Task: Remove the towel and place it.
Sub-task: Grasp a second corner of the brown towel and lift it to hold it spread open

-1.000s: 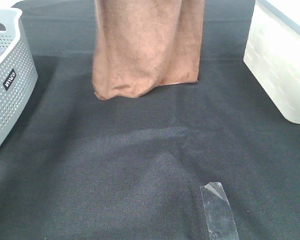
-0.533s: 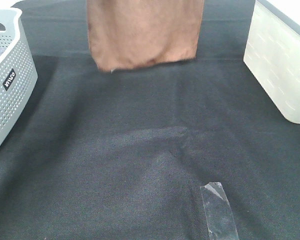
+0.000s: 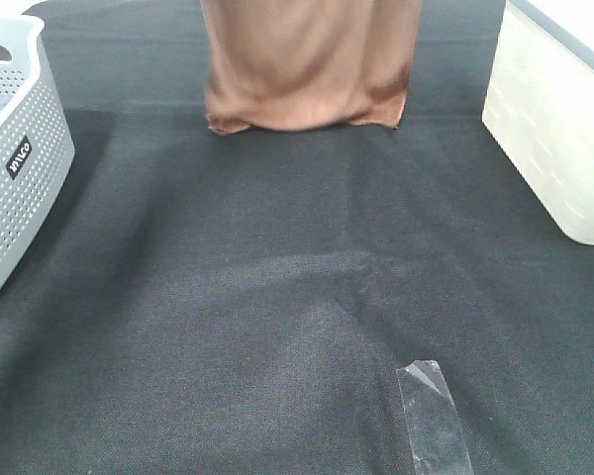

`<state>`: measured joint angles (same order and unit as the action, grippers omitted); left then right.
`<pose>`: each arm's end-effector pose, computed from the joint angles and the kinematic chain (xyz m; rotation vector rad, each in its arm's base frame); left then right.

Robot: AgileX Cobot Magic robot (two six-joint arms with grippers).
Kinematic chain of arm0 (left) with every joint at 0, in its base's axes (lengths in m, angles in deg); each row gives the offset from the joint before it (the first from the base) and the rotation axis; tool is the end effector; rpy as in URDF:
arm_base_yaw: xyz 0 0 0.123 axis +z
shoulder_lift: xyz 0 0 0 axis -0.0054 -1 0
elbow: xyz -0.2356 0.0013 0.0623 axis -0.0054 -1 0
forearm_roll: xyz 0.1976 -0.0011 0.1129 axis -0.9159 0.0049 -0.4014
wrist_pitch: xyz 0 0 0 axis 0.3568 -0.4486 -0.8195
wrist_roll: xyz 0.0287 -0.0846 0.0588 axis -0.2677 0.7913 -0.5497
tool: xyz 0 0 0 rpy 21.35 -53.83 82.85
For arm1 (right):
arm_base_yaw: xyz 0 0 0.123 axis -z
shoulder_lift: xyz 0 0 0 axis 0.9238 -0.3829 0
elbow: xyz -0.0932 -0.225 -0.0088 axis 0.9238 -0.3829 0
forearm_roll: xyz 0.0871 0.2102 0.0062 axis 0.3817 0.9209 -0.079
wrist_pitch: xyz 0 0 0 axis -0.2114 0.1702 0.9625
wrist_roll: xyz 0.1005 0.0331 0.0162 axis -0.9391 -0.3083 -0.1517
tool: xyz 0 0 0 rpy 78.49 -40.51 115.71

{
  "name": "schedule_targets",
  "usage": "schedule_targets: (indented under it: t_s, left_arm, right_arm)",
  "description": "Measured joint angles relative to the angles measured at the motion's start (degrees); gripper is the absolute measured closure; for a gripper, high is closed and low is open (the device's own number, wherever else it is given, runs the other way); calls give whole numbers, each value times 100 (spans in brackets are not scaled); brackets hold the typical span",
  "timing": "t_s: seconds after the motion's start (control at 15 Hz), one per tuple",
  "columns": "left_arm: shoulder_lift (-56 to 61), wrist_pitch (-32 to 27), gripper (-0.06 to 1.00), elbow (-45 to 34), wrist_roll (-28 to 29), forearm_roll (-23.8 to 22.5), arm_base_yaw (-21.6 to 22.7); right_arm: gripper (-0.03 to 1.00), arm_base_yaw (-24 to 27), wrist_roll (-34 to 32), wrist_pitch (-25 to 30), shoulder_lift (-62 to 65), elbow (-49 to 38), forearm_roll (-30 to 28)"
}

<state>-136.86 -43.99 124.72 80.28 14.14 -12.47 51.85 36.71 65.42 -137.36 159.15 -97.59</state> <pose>0.5083 -0.1409 0.3488 0.6295 0.9913 0.1515 0.4732 0.1216 0.3917 -0.1861 1.4931 0.0835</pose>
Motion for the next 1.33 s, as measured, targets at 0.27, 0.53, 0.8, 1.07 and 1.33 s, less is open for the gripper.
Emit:
schedule_targets:
  t_s: [0.27,0.53,0.8,1.07,1.33]
  left_arm:
    - [57,-596,94,-1415,2235,-1822,-218]
    - [1089,-1186,94,-3260,4148,-2762,-418]
    - [2618,-1765,94,-5409,4658,-2492,-418]
    - [3908,-1971,94,-6870,4102,-705,-556]
    - [4091,-3065,94,-7030,2670,814,-997]
  right_arm:
    - [97,0,785,2275,-6,0,1186]
    - [97,0,1318,3461,-6,0,1833]
    - [97,-6,1576,4263,-6,0,2326]
    - [97,-29,1856,5191,235,6,2578]
    - [97,-29,1988,5500,350,17,2521]
